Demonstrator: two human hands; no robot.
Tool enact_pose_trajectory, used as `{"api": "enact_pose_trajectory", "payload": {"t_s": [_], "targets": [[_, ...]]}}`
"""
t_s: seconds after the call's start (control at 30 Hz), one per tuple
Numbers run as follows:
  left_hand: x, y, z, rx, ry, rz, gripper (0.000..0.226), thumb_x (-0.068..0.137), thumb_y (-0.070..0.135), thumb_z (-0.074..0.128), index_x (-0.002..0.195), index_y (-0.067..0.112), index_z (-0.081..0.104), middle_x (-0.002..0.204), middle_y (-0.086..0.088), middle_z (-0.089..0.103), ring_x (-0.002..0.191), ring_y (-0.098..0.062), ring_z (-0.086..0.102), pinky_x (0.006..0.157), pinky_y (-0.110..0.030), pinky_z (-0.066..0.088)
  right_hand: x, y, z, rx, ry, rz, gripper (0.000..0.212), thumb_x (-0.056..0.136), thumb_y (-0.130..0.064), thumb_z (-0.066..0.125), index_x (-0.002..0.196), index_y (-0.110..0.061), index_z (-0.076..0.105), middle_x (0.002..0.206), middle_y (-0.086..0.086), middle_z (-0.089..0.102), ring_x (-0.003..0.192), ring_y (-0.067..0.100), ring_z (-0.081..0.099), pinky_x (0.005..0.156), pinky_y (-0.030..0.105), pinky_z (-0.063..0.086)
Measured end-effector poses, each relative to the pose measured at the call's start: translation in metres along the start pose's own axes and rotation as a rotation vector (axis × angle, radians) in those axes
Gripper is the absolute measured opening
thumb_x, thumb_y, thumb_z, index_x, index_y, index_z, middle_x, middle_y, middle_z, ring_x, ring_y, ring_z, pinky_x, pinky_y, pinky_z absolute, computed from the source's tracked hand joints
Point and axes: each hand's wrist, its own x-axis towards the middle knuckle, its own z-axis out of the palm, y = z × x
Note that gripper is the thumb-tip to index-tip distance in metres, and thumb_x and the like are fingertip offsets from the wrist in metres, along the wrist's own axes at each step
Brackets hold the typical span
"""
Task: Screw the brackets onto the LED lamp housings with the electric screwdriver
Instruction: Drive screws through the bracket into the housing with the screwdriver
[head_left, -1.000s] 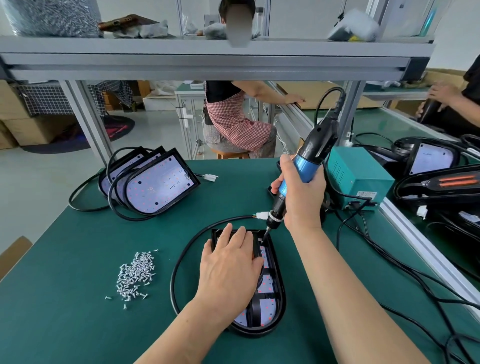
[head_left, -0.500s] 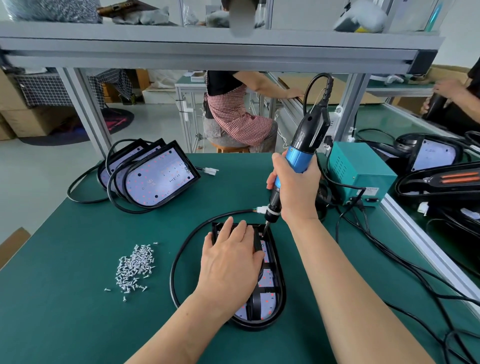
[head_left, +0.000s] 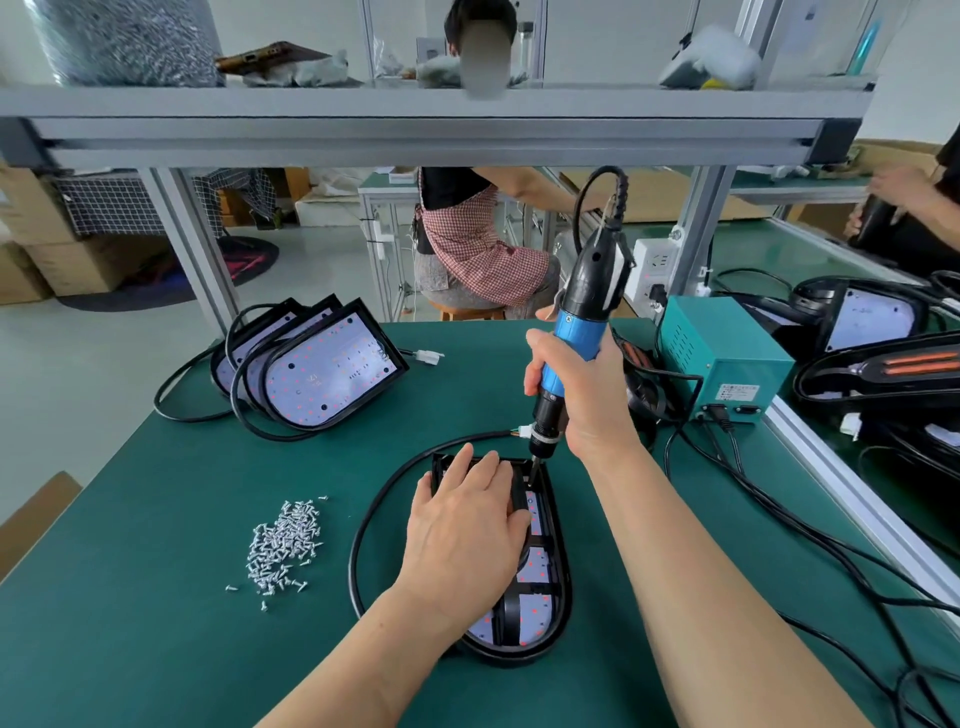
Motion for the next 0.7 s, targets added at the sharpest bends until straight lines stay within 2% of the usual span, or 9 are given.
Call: {"api": "enact_pose_trajectory", "payload": {"t_s": [0.17, 0.4, 0.53, 0.63, 0.7], "targets": [[0.001, -0.002, 0.000, 0.004, -0.005, 0.002, 0.049, 0.102, 0.044, 0.039, 0.148, 0.027, 0.038, 0.156, 0.018, 0.032, 0.154, -0.012, 0.008, 0.122, -0.044, 0.017, -0.001, -0.006, -0.007, 0.071, -0.002, 0.026, 0.030, 0.080, -0.020, 0.073, 0.105, -0.011, 0.061, 0.058, 0.003, 0.055, 0.050, 0.022, 0.053, 0.056, 0.031, 0.048], [0.000, -0.002, 0.000, -0.001, -0.003, 0.000, 0.047, 0.102, 0.045, 0.040, 0.146, 0.028, 0.040, 0.155, 0.018, 0.034, 0.154, -0.012, 0.009, 0.122, -0.044, 0.018, 0.010, -0.032, -0.009, 0.140, -0.031, 0.003, 0.028, 0.080, -0.013, 0.071, 0.105, -0.007, 0.059, 0.062, 0.003, 0.053, 0.050, 0.022, 0.051, 0.054, 0.031, 0.046], [0.001, -0.002, 0.001, -0.006, -0.004, -0.001, 0.049, 0.102, 0.045, 0.039, 0.148, 0.028, 0.039, 0.156, 0.018, 0.032, 0.154, -0.012, 0.008, 0.123, -0.045, 0.016, 0.006, -0.040, -0.019, 0.254, 0.074, 0.007, 0.024, 0.080, -0.014, 0.073, 0.099, -0.010, 0.059, 0.066, 0.004, 0.051, 0.051, 0.019, 0.051, 0.053, 0.029, 0.046], [0.001, -0.002, 0.000, -0.007, -0.005, 0.002, 0.049, 0.103, 0.045, 0.039, 0.149, 0.027, 0.038, 0.157, 0.018, 0.032, 0.154, -0.012, 0.008, 0.122, -0.045, 0.016, -0.008, -0.036, -0.029, 0.417, 0.205, 0.109, 0.011, 0.090, -0.011, 0.068, 0.092, -0.015, 0.059, 0.068, 0.001, 0.051, 0.051, 0.013, 0.049, 0.051, 0.025, 0.046], [0.001, -0.002, 0.000, -0.002, -0.005, 0.004, 0.049, 0.103, 0.045, 0.039, 0.149, 0.027, 0.038, 0.156, 0.017, 0.033, 0.154, -0.012, 0.009, 0.122, -0.045, 0.017, -0.019, -0.031, -0.037, 0.529, 0.327, 0.185, 0.012, 0.093, -0.012, 0.067, 0.091, -0.015, 0.056, 0.067, 0.000, 0.051, 0.051, 0.011, 0.049, 0.049, 0.022, 0.046]]}}
